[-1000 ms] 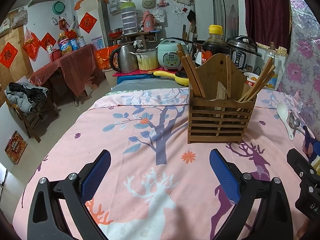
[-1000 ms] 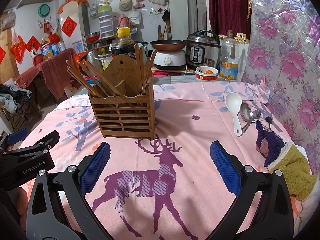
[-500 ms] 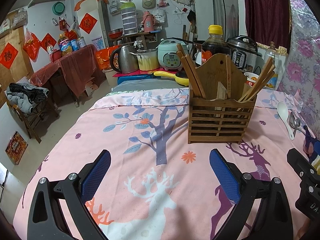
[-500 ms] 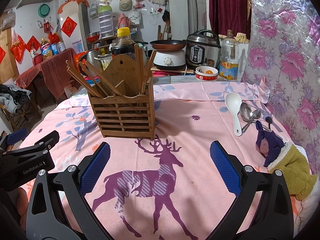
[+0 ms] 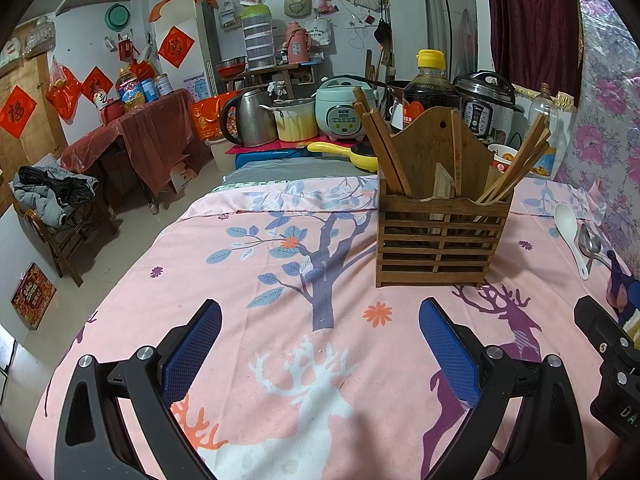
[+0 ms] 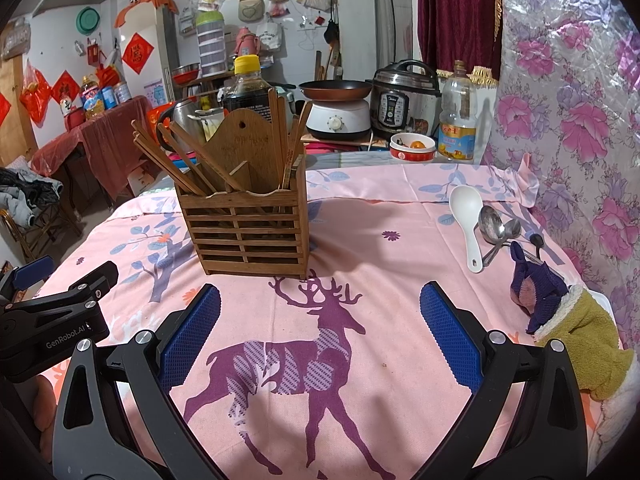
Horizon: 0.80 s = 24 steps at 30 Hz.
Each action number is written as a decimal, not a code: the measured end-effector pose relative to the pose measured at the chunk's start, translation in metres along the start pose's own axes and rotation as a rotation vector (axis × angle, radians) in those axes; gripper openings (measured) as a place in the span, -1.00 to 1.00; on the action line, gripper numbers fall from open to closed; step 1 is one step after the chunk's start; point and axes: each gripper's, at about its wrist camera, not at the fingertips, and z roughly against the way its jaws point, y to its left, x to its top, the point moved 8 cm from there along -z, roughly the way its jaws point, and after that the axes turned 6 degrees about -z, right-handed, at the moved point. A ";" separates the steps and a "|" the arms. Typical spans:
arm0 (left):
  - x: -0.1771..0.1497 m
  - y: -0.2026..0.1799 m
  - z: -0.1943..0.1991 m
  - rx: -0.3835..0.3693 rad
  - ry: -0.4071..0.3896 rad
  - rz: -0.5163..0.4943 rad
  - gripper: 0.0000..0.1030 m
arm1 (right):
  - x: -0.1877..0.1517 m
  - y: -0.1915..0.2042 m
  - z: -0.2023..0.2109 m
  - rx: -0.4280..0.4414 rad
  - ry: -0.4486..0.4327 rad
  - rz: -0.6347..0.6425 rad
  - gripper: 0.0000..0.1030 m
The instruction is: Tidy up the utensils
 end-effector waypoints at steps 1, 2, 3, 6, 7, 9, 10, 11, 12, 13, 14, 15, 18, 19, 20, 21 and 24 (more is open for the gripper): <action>0.000 0.000 0.000 0.001 0.000 0.000 0.89 | 0.000 0.000 0.000 0.000 0.000 0.000 0.87; 0.000 0.000 0.000 0.000 0.000 0.000 0.89 | 0.000 0.000 0.000 0.000 0.000 0.000 0.87; 0.000 0.000 0.000 0.000 0.001 0.000 0.89 | 0.000 0.000 0.000 0.000 0.000 0.000 0.87; 0.000 0.000 0.000 0.000 0.000 0.000 0.89 | 0.000 0.000 0.000 0.000 0.000 0.001 0.87; 0.000 0.000 0.000 0.000 0.000 -0.001 0.89 | 0.000 0.000 0.000 0.000 0.000 0.001 0.87; 0.000 -0.001 0.000 0.000 0.000 -0.001 0.89 | 0.000 0.000 0.000 0.000 0.000 0.000 0.87; 0.000 0.000 0.000 0.000 0.001 -0.001 0.89 | 0.000 0.000 0.000 -0.001 0.000 0.000 0.87; -0.001 0.001 0.000 0.000 0.001 -0.001 0.89 | 0.000 0.000 0.000 -0.001 0.000 0.001 0.87; -0.001 0.001 0.000 0.000 0.000 -0.001 0.89 | 0.000 0.000 0.000 -0.001 0.000 0.001 0.87; 0.001 -0.001 0.000 0.000 0.000 -0.001 0.89 | 0.000 0.000 0.000 0.000 0.000 0.001 0.87; -0.001 0.000 0.000 -0.001 0.000 -0.002 0.89 | 0.000 0.000 0.000 0.000 0.000 0.001 0.87; 0.001 -0.001 0.000 -0.001 0.001 -0.002 0.89 | 0.000 0.000 0.000 0.000 0.000 0.001 0.87; -0.001 -0.001 -0.001 -0.003 0.003 -0.003 0.89 | 0.000 0.000 0.000 -0.001 0.000 0.000 0.87; -0.002 0.000 0.000 0.000 0.005 -0.003 0.89 | 0.000 0.000 0.000 -0.001 0.000 0.000 0.87; -0.002 0.000 0.000 0.004 0.005 0.000 0.89 | 0.000 0.000 0.000 -0.001 0.000 0.000 0.87; -0.003 0.002 0.000 0.005 0.005 0.004 0.89 | 0.000 0.000 0.000 -0.001 0.000 0.000 0.87; -0.005 0.004 0.003 -0.006 0.002 0.003 0.89 | 0.000 0.000 0.000 -0.001 0.001 0.001 0.87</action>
